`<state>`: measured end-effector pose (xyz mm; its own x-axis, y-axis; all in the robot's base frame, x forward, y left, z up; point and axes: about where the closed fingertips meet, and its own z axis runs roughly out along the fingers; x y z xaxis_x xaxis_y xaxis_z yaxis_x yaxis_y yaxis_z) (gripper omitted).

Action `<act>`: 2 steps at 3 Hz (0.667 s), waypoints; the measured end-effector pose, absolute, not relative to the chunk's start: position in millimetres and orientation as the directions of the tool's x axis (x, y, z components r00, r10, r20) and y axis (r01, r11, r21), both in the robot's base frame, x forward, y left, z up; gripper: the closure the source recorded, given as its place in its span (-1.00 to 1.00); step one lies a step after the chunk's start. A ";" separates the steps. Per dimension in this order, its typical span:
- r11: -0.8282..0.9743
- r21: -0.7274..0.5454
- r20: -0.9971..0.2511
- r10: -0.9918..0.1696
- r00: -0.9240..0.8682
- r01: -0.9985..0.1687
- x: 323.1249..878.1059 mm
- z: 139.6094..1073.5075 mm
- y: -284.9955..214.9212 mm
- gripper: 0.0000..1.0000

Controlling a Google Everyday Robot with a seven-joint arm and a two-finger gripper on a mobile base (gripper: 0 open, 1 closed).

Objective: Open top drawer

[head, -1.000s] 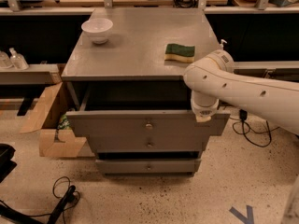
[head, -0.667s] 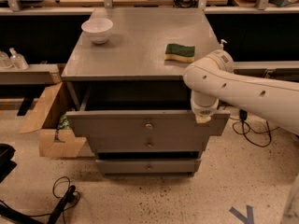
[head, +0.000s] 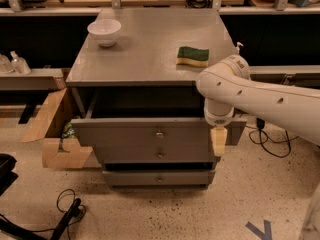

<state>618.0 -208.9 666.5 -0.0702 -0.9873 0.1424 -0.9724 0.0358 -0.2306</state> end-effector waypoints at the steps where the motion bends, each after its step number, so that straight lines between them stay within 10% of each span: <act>1: 0.036 -0.231 0.142 -0.987 -0.070 -0.972 618.0 666.5 -208.9 -1.00; 2: 0.058 -0.196 0.066 -0.995 -0.072 -0.979 625.6 671.6 -205.3 -1.00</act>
Offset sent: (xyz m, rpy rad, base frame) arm 0.0165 0.0001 0.0122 0.1960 0.1005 -0.0207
